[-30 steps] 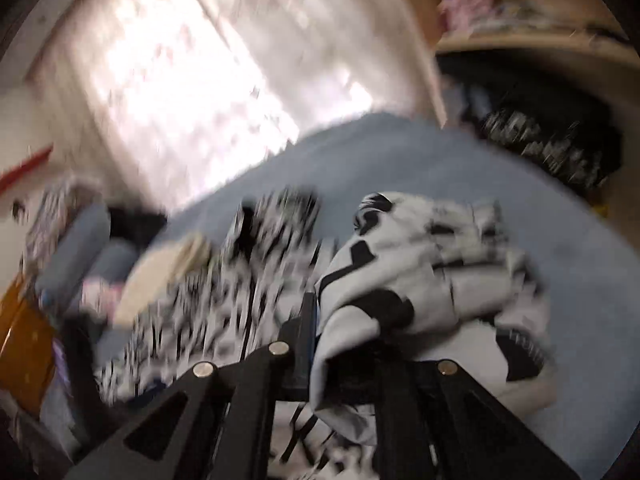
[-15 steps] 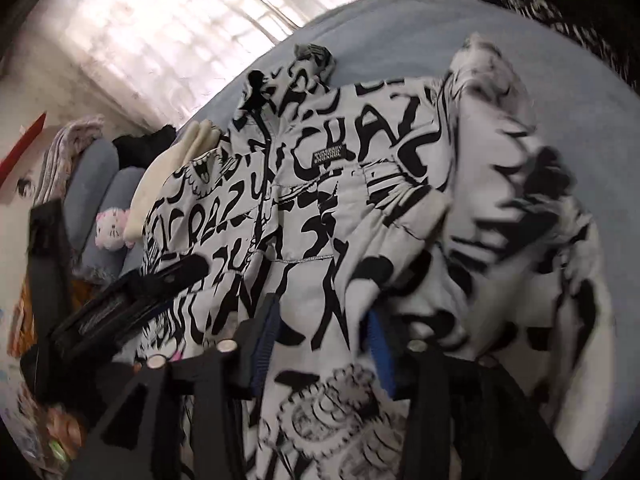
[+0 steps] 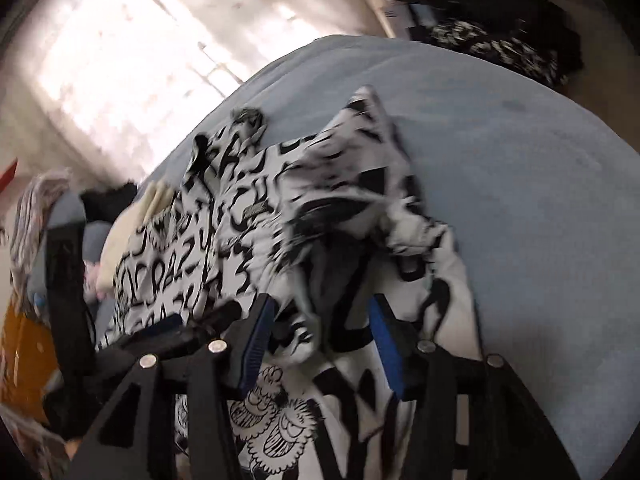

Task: Fold large clothes

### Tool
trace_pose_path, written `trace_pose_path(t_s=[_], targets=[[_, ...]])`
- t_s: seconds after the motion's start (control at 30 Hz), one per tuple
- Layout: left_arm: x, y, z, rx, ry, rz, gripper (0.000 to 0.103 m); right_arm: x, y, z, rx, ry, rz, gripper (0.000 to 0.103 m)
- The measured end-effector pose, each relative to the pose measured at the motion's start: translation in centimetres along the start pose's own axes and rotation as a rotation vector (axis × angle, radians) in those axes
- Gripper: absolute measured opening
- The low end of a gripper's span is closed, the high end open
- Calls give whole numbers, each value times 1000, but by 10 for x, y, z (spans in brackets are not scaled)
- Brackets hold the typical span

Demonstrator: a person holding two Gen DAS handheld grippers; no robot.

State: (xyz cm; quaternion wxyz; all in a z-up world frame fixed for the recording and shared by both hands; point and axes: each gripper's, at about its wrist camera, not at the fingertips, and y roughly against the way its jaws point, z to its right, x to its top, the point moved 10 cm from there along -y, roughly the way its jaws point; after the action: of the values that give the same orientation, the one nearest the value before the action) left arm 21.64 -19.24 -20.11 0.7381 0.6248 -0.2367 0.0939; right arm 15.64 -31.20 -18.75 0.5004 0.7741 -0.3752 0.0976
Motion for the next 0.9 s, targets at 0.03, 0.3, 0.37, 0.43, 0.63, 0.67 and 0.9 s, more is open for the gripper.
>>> trace_pose_path(t_s=[0.03, 0.3, 0.37, 0.43, 0.63, 0.67, 0.9], targets=[[0, -4, 6, 12, -22, -1, 102, 3, 2, 5, 1, -21, 6, 50], [0, -43, 29, 134, -142, -57, 102, 2, 5, 28, -3, -79, 7, 50], [-2, -46, 35, 125, -154, -66, 102, 1, 5, 30, 1, -83, 1, 50], [-2, -46, 37, 143, -173, -62, 102, -1, 4, 31, 6, -81, -4, 50], [6, -49, 32, 128, -186, -50, 54, -6, -2, 36, -37, -82, -22, 50], [8, -49, 30, 102, -178, -67, 20, -6, -1, 38, -45, -84, -17, 50], [64, 25, -29, 112, -61, 197, 12, -2, 7, 41, -72, -73, 33, 50]])
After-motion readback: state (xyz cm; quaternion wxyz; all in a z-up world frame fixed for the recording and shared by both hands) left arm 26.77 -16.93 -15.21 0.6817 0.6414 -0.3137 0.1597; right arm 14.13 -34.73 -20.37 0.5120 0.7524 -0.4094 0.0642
